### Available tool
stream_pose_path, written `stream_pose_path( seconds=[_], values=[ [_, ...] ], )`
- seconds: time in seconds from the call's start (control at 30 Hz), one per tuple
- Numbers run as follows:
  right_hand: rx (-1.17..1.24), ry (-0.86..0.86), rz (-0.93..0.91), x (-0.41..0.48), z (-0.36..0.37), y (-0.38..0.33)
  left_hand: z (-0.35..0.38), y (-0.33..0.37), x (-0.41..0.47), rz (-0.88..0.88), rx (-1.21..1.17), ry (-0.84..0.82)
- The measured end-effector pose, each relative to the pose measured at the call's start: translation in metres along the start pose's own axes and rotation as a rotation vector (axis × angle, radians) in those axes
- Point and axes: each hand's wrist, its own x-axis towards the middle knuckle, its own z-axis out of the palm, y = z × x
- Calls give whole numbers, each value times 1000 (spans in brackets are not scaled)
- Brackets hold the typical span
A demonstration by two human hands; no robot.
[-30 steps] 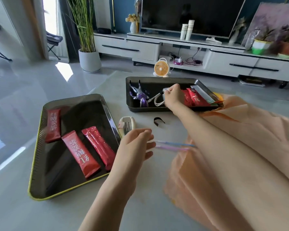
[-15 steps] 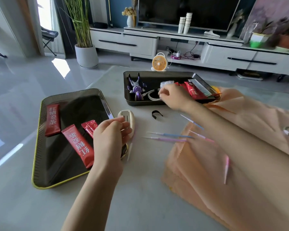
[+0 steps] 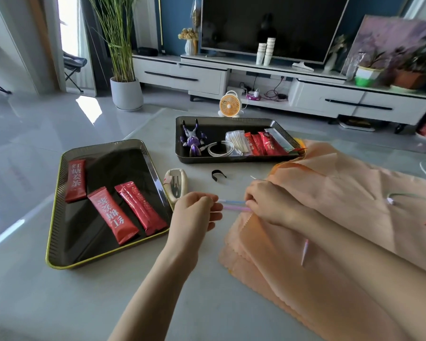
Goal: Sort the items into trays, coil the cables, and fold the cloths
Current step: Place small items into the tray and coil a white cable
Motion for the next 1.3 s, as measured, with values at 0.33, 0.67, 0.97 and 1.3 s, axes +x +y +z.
stream_pose_path(
  seconds=[0.33,0.67,0.97,1.3],
  values=[
    [229,365,84,40,-21,35,17,-2,10,-60,18,-54],
    [26,318,18,125,-14,25,4,6,30,-96,-49,-17],
    [115,267,-9,132,8,6,2,3,32,-126,8,-53],
    [479,88,94,28,-20,62,4,5,30,-139,7,-95]
  ],
)
